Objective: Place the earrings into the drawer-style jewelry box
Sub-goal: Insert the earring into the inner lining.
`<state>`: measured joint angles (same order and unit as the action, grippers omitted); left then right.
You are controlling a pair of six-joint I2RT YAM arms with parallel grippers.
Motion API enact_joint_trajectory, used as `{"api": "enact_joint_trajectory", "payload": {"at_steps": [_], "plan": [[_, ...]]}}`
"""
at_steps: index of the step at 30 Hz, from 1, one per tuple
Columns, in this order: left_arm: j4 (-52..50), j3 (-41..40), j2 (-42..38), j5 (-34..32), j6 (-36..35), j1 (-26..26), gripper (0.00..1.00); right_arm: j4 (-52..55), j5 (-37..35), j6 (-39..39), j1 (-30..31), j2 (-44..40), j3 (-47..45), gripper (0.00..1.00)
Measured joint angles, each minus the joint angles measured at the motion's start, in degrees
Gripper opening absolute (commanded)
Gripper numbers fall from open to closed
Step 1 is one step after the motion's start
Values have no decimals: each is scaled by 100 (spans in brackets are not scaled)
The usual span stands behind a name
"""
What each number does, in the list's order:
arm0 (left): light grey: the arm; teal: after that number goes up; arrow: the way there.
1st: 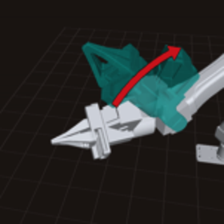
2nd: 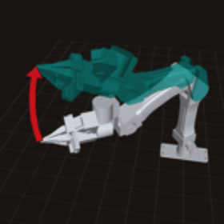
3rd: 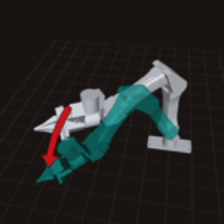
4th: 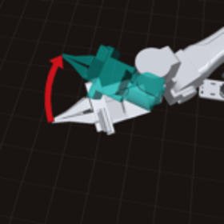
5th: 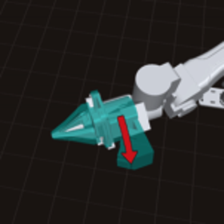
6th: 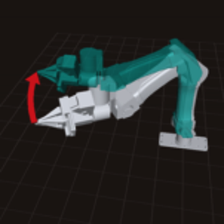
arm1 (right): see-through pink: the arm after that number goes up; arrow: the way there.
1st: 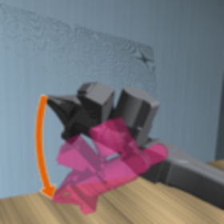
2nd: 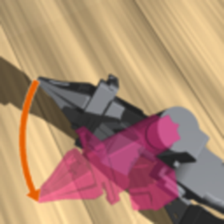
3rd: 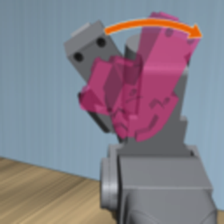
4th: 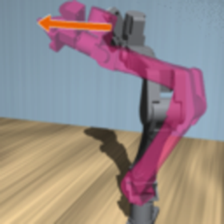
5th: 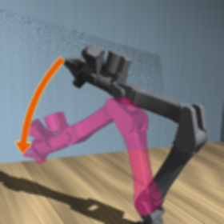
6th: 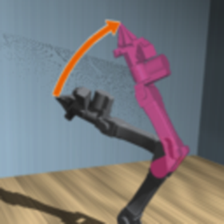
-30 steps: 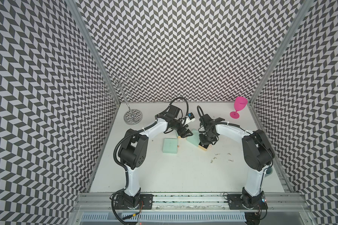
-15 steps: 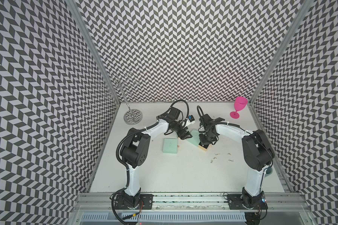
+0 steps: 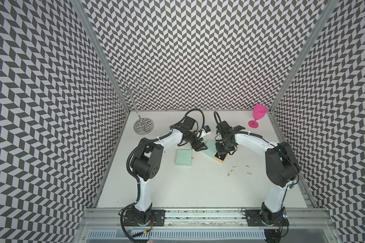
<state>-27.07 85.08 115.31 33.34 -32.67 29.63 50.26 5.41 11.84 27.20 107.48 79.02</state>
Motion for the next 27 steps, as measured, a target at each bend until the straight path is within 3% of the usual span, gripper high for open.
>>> {"api": "enact_joint_trajectory", "payload": {"at_steps": [27], "plan": [[0, 2, 24, -116, -72, 149, 74, -345, 238, 2, 0, 50, -280, 4]]}}
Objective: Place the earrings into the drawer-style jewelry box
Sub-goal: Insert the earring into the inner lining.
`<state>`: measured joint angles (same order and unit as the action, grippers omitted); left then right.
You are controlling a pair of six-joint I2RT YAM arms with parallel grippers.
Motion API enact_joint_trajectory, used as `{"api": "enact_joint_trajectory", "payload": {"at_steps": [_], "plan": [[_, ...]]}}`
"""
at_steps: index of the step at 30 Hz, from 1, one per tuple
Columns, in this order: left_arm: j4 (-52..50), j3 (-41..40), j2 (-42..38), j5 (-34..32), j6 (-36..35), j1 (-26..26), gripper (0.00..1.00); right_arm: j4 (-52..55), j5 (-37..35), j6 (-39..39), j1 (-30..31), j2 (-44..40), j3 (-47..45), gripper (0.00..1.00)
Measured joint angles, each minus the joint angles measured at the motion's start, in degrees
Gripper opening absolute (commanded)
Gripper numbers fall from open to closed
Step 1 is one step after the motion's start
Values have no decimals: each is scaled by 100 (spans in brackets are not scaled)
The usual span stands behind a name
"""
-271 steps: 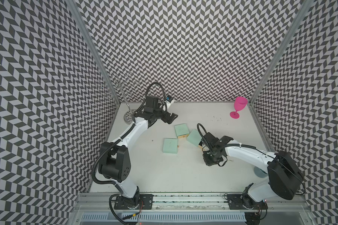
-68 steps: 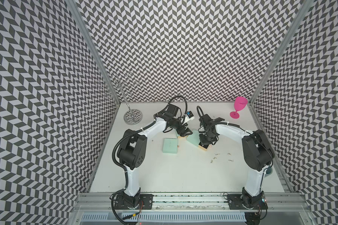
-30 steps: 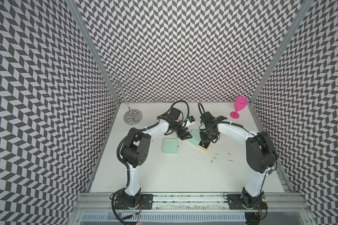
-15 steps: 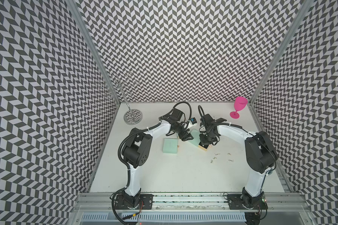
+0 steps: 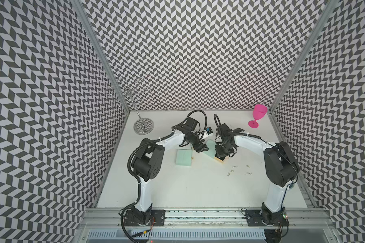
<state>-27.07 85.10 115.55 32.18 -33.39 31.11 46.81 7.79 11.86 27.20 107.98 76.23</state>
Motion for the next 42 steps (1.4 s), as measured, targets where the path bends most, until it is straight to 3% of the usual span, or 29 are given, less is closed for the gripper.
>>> {"api": "enact_joint_trajectory", "payload": {"at_steps": [30, 42], "plan": [[-2, 109, 221, -63, -4, 90, 68, -221, 70, -50, -2, 282, 0, 6], [-50, 295, 221, -66, -33, 107, 67, 50, -181, -31, -20, -306, 208, 8]]}}
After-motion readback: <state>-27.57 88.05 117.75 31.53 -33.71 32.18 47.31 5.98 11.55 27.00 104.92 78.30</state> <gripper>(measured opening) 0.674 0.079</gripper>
